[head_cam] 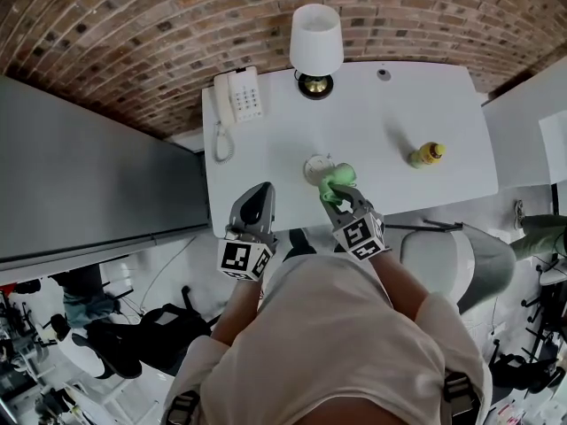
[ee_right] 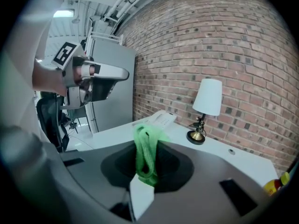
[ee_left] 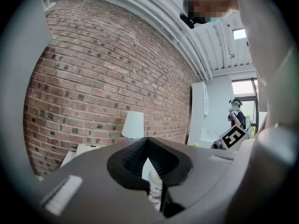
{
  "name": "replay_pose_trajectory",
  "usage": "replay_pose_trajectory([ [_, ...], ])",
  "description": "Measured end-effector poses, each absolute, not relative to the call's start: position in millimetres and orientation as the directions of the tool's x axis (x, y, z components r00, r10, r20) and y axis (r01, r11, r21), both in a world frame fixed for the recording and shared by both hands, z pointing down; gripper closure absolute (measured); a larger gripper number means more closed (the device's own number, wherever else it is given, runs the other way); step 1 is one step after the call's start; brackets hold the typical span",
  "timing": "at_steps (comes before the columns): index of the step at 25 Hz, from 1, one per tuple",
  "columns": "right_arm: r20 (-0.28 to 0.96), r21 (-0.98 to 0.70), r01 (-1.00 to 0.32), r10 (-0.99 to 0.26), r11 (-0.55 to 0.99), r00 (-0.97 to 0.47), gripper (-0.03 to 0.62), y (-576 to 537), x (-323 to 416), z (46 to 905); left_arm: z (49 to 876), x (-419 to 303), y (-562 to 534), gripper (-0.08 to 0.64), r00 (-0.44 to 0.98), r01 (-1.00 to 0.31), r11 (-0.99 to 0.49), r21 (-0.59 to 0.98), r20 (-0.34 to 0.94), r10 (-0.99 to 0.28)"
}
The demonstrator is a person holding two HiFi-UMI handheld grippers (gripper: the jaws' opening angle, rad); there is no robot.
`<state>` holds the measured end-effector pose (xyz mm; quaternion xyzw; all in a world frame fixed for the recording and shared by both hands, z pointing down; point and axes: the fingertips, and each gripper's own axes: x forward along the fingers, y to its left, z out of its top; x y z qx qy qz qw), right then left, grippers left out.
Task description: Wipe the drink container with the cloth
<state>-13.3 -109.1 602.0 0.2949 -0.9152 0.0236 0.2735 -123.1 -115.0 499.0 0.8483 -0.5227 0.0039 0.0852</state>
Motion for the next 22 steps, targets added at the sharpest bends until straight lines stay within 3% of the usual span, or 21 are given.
replay_pose_trajectory([
  [22,0.525,0.042,-0.46,-0.411,0.887,-0.745,0.528,-91,-68,620,501,-137,-115,0.551,0.471,-0.874,-0.456,0.167,0.069,-0.879],
])
